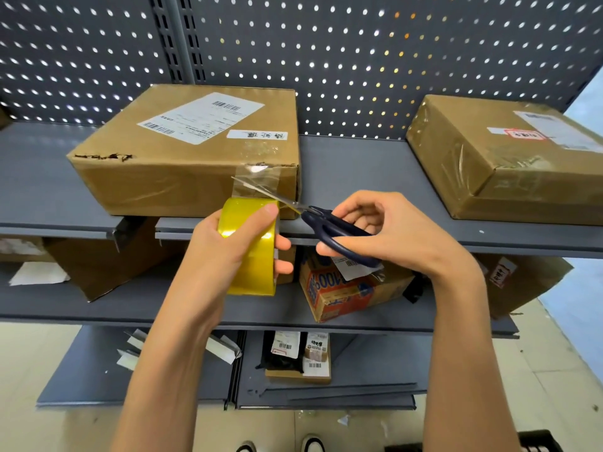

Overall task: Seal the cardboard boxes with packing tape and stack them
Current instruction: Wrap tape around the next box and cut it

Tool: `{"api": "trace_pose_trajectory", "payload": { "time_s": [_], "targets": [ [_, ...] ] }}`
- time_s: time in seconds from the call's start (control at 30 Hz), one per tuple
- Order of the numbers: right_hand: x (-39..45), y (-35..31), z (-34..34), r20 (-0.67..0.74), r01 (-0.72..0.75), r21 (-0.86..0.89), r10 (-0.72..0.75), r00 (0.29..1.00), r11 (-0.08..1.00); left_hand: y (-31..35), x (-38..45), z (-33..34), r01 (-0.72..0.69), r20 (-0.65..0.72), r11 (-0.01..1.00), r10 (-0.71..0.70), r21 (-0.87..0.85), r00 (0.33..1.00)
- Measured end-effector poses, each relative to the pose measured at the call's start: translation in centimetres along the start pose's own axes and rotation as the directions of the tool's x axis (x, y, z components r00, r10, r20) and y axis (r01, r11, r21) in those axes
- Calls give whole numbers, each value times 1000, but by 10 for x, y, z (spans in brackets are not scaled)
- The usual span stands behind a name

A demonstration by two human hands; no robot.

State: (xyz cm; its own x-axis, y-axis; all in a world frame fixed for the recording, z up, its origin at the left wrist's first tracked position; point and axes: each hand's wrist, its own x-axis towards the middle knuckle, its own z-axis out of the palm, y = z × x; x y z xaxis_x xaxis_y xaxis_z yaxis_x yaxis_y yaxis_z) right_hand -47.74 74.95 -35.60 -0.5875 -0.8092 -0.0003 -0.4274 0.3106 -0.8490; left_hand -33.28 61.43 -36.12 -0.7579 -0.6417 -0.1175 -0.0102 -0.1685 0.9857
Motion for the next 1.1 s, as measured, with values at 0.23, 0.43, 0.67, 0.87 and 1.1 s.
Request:
{"api": "trace_pose_trajectory", "payload": {
  "time_s": [0.23,0.43,0.67,0.87,1.1],
  "targets": [
    [5,7,-3,-55,64,-1,-64,996,998,-1,0,-1,4,11,1000,-4,-19,1000],
    [5,10,-4,-84,95,-21,-97,992,995,-2,1,-2,6,19,999,-5,-35,1000],
    [7,11,-2,-113,98,-52,-104,988,994,-3,0,-2,2,13,999,-1,-41,1000],
    [7,14,2,-115,69,-79,-78,990,995,-6,-2,-4,7,3,999,-7,-31,1000],
    [6,21,6,-112,11,-195,-33,993,981,-13,-6,-2,46,17,999,-46,-27,999]
  ]
}}
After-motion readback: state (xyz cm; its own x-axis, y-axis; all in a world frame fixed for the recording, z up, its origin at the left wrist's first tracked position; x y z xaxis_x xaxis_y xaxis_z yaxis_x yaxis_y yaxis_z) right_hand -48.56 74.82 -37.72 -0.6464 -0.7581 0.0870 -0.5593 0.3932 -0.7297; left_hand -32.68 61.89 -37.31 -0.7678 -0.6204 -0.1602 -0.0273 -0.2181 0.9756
